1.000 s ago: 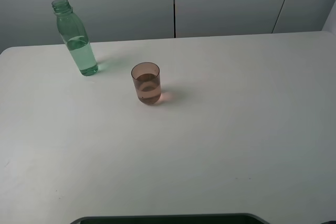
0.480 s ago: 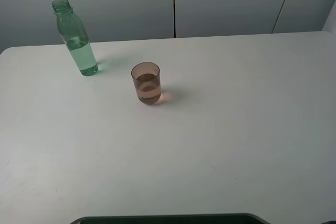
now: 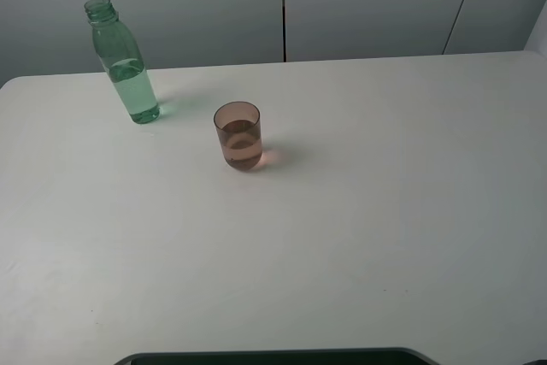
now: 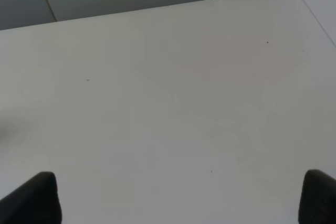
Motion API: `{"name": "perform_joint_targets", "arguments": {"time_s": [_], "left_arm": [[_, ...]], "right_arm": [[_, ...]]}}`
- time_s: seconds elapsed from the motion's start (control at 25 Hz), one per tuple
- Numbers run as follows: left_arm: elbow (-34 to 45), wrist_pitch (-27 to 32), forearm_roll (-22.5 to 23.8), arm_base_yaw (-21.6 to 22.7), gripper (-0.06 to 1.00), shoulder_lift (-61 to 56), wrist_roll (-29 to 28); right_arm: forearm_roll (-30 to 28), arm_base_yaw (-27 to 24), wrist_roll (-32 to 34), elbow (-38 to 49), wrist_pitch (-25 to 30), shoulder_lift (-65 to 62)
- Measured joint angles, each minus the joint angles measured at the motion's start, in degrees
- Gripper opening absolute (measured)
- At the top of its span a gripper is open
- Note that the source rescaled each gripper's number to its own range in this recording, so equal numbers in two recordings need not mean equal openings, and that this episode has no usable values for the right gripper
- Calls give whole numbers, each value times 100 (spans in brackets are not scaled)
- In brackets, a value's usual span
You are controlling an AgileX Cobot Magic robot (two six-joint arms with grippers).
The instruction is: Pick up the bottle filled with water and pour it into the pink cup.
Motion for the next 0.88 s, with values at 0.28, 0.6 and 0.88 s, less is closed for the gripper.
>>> {"name": "perform_joint_targets", "arguments": {"time_s": [0.28, 0.6, 0.88], "left_arm": [[21, -12, -22, 0, 100, -18, 21], [21, -12, -22, 0, 100, -18, 21], [21, -12, -22, 0, 100, -18, 21]], "right_arm": [[0, 0, 0, 0, 0, 0], [0, 0, 0, 0, 0, 0], [0, 0, 0, 0, 0, 0]]}}
